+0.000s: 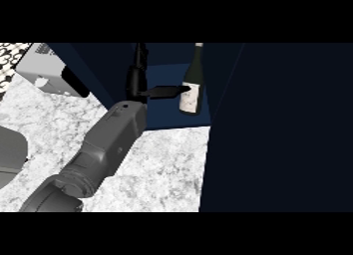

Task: Pick up the wine, place it into the cabinet and close the cabinet

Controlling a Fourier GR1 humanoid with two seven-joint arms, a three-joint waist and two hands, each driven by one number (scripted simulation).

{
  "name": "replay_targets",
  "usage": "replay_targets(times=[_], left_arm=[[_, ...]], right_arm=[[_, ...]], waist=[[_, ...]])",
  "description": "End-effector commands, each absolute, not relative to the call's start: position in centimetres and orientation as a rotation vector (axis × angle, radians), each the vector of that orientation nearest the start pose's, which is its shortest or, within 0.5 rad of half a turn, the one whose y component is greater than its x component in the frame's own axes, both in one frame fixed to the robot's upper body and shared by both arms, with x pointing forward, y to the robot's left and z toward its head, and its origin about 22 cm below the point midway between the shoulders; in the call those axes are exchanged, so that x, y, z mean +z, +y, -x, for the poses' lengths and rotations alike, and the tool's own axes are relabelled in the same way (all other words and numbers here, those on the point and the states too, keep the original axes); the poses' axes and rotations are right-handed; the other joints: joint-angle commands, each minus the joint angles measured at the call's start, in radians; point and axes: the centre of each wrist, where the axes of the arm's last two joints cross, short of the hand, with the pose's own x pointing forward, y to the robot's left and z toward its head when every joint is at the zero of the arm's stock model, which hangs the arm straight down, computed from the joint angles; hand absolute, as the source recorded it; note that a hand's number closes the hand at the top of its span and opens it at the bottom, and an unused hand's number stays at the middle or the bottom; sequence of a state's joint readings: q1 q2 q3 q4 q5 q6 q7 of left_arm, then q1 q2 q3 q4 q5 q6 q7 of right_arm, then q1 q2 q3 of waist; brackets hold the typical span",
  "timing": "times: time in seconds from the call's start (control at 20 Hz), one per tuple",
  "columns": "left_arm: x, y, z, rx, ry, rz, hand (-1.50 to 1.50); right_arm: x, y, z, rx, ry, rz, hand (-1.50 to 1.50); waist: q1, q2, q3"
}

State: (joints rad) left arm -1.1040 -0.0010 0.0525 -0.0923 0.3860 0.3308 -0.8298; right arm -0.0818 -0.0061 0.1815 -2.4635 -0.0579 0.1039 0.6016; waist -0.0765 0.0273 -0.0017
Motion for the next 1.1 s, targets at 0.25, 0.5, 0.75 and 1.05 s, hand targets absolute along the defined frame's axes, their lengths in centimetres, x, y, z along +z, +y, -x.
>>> replay_targets(times=[0.25,0.5,0.75,1.05], left_arm=[[-1.5,12.3,-40.9,0.118,-1.870,0.007,-1.50],[-1.5,12.3,-40.9,0.166,-1.881,0.018,-1.50],[-0.7,11.9,-41.3,0.195,-1.866,0.039,-1.50],[-2.9,12.6,-39.8,0.195,-1.853,0.055,-1.50]], right_arm=[[20.3,-19.3,-15.2,0.282,-1.919,-0.287,-1.50],[20.7,-19.9,-15.1,0.278,-1.917,-0.285,-1.50],[20.6,-19.6,-14.5,0.275,-1.899,-0.297,-1.50],[19.7,-19.8,-14.8,0.263,-1.920,-0.274,-1.50]], waist=[[0.020,-0.008,0.000],[0.008,-0.012,0.001],[0.010,-0.022,0.001],[0.007,-0.022,0.002]])
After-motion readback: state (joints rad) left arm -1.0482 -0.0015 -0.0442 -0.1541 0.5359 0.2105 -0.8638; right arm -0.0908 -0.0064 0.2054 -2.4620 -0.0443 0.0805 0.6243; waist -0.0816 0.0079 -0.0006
